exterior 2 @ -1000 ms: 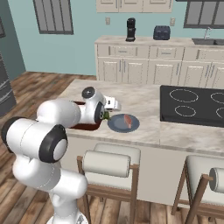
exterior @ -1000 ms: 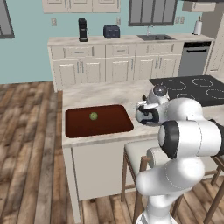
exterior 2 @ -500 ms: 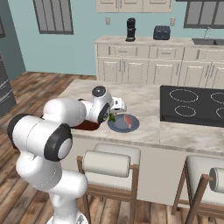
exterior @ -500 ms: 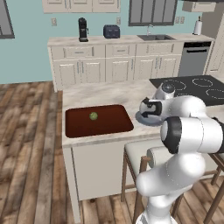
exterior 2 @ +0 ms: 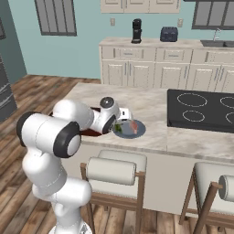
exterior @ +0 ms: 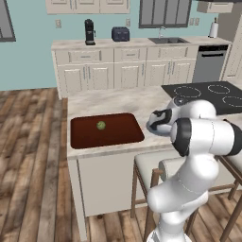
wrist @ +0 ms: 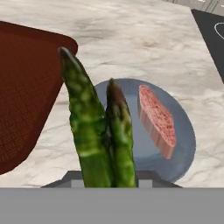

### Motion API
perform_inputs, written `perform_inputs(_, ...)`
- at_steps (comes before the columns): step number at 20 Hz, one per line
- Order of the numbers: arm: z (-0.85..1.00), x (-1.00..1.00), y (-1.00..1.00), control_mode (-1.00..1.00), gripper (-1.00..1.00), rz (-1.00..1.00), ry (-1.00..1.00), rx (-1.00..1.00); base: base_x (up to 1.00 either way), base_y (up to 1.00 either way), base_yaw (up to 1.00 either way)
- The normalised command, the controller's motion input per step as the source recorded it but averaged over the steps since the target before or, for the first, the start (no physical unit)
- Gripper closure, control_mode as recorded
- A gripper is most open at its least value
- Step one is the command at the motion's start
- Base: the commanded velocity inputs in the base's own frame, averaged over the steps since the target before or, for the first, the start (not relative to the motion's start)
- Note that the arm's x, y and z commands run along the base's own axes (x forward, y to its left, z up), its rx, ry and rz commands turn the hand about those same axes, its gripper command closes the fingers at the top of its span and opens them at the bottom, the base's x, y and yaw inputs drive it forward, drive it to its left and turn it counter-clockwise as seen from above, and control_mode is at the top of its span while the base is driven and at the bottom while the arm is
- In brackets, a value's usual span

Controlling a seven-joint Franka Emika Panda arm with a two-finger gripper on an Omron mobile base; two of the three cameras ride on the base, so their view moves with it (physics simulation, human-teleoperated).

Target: Create a steak meal by picking up the steak and asparagus from the tray and placing them on the plate. Leave the tomato on the tray.

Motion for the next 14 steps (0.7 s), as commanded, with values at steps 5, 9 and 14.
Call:
perform_inputs(5, -0.16, 0.21, -0.11, -1.0, 1.0, 0.0, 0.08, 0.0, 0.0, 0.0, 0.0)
perform_inputs(9, -0.19, 0.21, -0.05, -1.0, 1.0, 0.01, 0.07, 0.0, 0.0, 0.0, 0.0)
perform_inputs(14, -0.14, 0.31, 0.0, -1.0, 1.0, 0.01, 0.07, 0.0, 0.0, 0.0, 0.0)
